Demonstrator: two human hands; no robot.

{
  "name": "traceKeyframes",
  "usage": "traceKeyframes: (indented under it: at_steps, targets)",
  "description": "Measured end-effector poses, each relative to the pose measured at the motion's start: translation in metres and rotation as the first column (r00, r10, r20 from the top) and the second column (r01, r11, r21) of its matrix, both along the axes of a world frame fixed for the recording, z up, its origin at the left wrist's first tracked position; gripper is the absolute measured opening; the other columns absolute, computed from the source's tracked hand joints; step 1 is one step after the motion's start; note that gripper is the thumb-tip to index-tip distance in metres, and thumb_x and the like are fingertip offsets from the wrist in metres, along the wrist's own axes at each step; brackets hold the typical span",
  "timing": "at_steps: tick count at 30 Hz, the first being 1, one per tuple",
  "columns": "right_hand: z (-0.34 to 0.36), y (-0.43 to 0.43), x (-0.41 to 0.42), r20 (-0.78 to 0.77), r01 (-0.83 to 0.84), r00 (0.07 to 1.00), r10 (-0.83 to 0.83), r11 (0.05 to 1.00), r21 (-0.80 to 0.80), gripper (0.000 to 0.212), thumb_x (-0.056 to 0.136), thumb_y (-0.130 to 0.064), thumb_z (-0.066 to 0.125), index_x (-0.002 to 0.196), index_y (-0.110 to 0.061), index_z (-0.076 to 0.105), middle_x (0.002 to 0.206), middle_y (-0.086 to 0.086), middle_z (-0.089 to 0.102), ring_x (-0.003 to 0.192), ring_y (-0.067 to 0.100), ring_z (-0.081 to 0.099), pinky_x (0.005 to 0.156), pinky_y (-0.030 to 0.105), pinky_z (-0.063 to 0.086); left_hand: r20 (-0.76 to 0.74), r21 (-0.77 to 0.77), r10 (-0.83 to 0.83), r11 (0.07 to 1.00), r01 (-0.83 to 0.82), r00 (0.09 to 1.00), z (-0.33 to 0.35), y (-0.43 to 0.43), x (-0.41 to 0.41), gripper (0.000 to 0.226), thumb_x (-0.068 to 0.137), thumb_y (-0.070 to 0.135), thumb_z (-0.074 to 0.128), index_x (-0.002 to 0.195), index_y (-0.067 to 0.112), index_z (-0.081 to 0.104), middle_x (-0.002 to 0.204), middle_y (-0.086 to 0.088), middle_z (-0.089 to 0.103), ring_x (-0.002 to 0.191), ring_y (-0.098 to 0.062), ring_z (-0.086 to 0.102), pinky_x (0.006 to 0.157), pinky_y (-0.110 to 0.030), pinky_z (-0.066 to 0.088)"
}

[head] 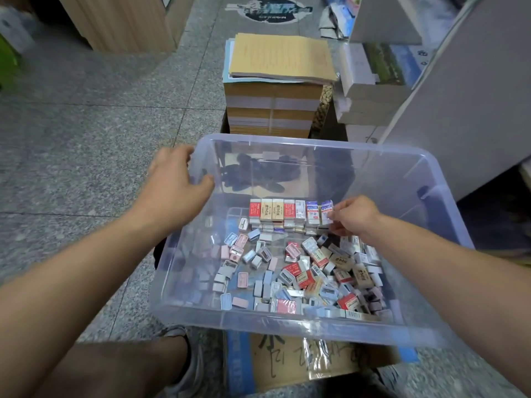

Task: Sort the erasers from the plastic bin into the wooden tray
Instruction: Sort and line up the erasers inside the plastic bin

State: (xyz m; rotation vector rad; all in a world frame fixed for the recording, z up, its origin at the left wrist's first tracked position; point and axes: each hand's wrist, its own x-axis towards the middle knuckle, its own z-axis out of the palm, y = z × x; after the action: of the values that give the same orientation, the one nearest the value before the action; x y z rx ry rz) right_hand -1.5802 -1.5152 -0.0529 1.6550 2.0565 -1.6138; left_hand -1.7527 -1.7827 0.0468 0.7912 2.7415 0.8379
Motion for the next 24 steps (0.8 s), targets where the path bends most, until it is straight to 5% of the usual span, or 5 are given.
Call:
traceKeyframes:
  at_steps: [5,11,17,21,24]
  targets:
    - [-0.014,0.001,-0.002,0.003,-0.013,1.000,0.013,0.999,0.042,0.017,0.090,-0.001,0.073,0.080,-0.004,0.060,0.080,0.020,0.070,0.064,0.029,0.070,0.074,0.047,0.063,0.100,-0.020,-0.013,1.000,0.015,0.995,-0.002,0.006,0.004,0.040,0.088,0.037,0.067,0.121,0.019,0.052,0.115,-0.002,0.053,0.101,-0.022,0.056,0.080,-0.035,0.044]
    - [-0.008,-0.005,0.000,0.259,-0.374,0.922,0.289,0.836,0.400,0.022,0.094,-0.027,0.069,0.080,-0.014,0.059,0.075,0.007,0.069,0.076,0.031,0.069,0.067,0.037,0.053,0.041,-0.086,-0.041,0.995,0.045,0.998,-0.005,0.006,0.013,0.048,0.088,0.037,0.067,0.123,0.015,0.043,0.116,-0.004,0.047,0.108,-0.026,0.049,0.089,-0.041,0.044]
    - [0.023,-0.075,0.001,0.198,-0.935,0.354,0.914,0.345,0.080,0.008,0.088,-0.033,0.075,0.087,-0.031,0.067,0.095,-0.010,0.072,0.085,0.014,0.068,0.074,0.029,0.056,0.033,-0.075,-0.018,0.997,0.021,0.999,-0.005,0.007,0.013,0.046,0.089,0.036,0.064,0.122,0.014,0.043,0.116,-0.004,0.047,0.108,-0.026,0.050,0.086,-0.040,0.044]
    - [0.008,-0.099,0.003,0.264,-0.996,0.088,0.961,0.094,-0.009,0.040,0.082,-0.043,0.081,0.117,-0.028,0.066,0.101,-0.009,0.067,0.089,0.014,0.064,0.080,0.029,0.053,0.042,-0.053,-0.013,0.998,0.015,0.999,-0.003,0.007,0.015,0.045,0.090,0.034,0.063,0.125,0.013,0.043,0.120,-0.005,0.048,0.111,-0.026,0.049,0.090,-0.040,0.043]
    - [-0.006,-0.105,0.001,0.273,-0.999,0.002,0.962,0.016,-0.049,0.022,0.085,-0.034,0.079,0.101,-0.030,0.065,0.092,-0.012,0.062,0.085,0.013,0.059,0.074,0.027,0.045,0.035,-0.051,-0.012,0.999,0.013,0.999,-0.003,0.007,0.014,0.048,0.091,0.034,0.061,0.131,0.013,0.042,0.123,-0.006,0.048,0.114,-0.026,0.049,0.094,-0.039,0.043]
